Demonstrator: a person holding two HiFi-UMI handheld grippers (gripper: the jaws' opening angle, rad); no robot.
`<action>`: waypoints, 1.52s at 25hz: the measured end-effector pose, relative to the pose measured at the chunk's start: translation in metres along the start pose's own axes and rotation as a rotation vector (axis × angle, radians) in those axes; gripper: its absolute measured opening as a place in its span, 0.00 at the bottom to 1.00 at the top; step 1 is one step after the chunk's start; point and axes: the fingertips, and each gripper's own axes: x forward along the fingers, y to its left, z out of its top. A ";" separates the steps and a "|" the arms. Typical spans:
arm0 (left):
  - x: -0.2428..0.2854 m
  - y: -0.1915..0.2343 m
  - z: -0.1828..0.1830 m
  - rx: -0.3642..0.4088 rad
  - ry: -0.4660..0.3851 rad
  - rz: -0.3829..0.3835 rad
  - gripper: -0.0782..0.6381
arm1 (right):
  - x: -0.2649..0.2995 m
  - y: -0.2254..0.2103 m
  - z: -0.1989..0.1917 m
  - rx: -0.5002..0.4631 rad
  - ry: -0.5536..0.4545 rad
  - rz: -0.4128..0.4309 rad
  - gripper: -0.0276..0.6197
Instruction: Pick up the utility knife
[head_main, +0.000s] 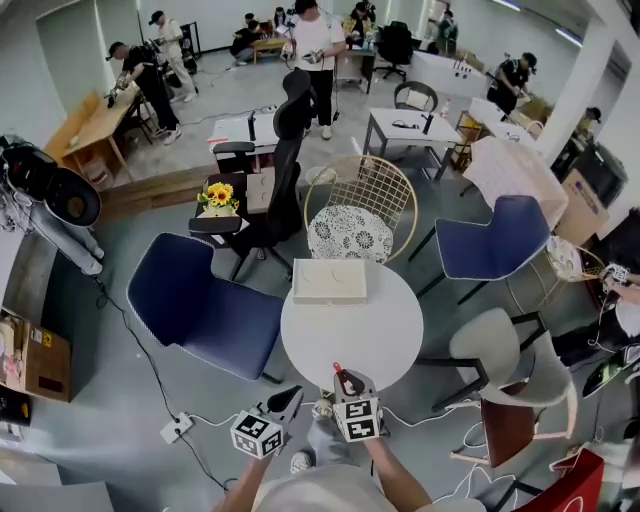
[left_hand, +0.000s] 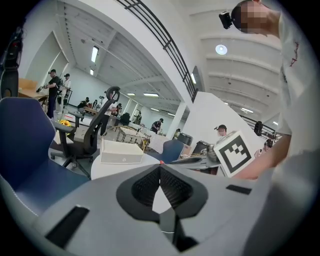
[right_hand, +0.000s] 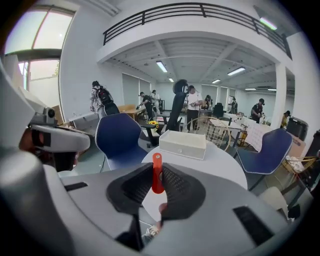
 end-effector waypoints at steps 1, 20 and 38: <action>-0.001 -0.002 0.003 0.008 -0.007 -0.003 0.13 | -0.004 0.000 0.003 0.000 -0.017 -0.007 0.14; -0.040 -0.062 0.046 0.141 -0.155 -0.074 0.13 | -0.110 0.034 0.045 0.000 -0.305 -0.068 0.14; -0.080 -0.124 -0.004 0.139 -0.135 -0.116 0.13 | -0.173 0.069 -0.015 0.005 -0.277 -0.082 0.14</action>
